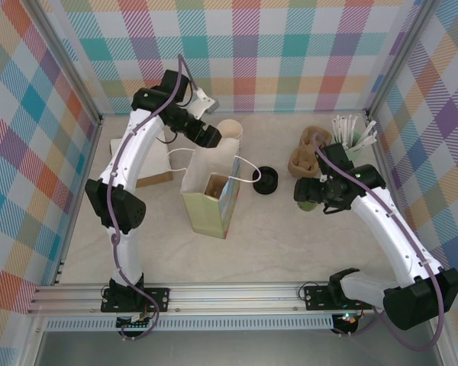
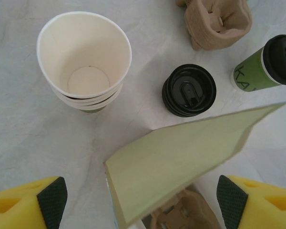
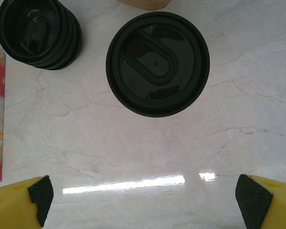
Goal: Pack the takeout coffee
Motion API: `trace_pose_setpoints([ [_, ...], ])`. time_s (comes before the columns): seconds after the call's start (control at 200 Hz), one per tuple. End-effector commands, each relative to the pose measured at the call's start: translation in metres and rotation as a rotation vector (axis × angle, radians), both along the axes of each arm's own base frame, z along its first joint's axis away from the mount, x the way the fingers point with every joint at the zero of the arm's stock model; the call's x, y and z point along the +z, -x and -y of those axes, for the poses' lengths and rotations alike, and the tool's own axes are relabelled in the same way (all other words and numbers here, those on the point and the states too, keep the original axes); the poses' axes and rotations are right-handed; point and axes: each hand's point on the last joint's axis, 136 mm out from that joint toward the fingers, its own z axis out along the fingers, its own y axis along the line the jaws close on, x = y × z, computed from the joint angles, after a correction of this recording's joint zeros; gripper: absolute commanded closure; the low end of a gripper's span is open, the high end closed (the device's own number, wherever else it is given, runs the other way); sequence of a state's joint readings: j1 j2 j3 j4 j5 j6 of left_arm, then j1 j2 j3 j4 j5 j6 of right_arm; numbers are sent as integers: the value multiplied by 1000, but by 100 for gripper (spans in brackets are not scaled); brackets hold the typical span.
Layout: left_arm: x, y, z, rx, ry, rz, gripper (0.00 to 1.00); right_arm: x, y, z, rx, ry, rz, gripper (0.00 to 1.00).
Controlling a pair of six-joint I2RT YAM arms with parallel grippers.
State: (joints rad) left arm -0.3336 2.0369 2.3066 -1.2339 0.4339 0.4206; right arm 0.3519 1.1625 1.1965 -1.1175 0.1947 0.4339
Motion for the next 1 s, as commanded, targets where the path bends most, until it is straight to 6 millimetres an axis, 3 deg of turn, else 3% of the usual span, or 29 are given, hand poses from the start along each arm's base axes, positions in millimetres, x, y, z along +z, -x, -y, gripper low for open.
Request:
trace_pose_setpoints([
  [0.0,1,3,3,-32,-12,6,21,-5,-1,3,-14,10,-10,0],
  [0.245,-9,3,5,-44,-41,-10,46,-8,-1,3,-12,7,-12,0],
  [0.59,10,10,2,-28,-28,22,85,-10,-3,6,-12,-3,-25,0],
  [0.995,38,40,-21,176,-6,-27,94,-25,-6,20,-40,-17,-84,0],
])
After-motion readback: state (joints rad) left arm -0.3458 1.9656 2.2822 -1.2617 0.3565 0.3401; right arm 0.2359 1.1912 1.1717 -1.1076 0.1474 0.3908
